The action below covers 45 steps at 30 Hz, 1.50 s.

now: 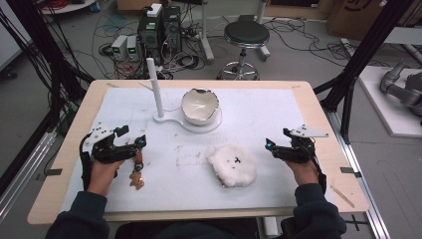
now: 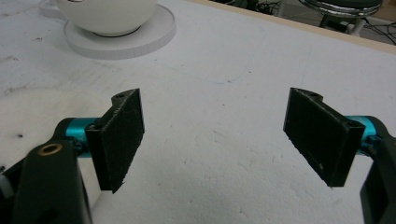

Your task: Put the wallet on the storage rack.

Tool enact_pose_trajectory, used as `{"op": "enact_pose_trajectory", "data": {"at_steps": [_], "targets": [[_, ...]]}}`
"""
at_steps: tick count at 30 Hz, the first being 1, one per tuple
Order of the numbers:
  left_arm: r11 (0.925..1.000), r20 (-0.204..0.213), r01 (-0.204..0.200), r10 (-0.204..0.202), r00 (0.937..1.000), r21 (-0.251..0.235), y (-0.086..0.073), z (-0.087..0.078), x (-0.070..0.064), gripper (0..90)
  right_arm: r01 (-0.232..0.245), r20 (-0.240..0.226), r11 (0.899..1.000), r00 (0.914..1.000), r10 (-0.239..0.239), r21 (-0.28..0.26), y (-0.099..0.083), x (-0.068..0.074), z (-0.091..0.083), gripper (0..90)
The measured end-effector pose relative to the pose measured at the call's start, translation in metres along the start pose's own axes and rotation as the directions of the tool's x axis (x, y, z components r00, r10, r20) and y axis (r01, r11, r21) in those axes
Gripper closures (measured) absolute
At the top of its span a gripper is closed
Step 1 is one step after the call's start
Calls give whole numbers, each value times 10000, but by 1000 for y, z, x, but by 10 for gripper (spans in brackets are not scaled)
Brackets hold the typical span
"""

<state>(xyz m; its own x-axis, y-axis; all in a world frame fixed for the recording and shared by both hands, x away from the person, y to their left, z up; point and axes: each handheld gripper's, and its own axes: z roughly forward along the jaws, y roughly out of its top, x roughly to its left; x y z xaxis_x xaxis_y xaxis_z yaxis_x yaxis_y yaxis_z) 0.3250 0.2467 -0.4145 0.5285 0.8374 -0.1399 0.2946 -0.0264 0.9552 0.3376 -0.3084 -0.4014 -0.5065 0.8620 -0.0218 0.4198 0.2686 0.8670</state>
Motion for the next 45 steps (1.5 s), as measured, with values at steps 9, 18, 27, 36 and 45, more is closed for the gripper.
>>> {"op": "enact_pose_trajectory", "data": {"at_steps": [9, 18, 27, 36, 45], "targets": [[10000, -34, -13, 13, 10000, 89, -1, 2, -1, 182, -127, -197, 9999, 9997, 128, 59, -1, 1, 2, 205], [9997, 254, -225, 223, 9994, 112, 1, 3, -7, 184, 3, -586, 9995, 9983, 16, 326, -3, 11, 0, 231], [9995, 283, -210, 204, 9994, 224, -1, 4, -6, 187, 404, -2011, 9929, 9794, -173, 1117, -3, 31, 21, 262], [9993, 337, -193, 182, 9993, 330, -1, 7, -7, 192, 914, -3026, 9764, 9527, -285, 1958, -7, 43, 34, 305], [9993, 329, -163, 152, 9993, 340, -2, 7, -8, 193, 986, -3129, 9710, 9494, -261, 2180, -9, 44, 37, 309]]}}
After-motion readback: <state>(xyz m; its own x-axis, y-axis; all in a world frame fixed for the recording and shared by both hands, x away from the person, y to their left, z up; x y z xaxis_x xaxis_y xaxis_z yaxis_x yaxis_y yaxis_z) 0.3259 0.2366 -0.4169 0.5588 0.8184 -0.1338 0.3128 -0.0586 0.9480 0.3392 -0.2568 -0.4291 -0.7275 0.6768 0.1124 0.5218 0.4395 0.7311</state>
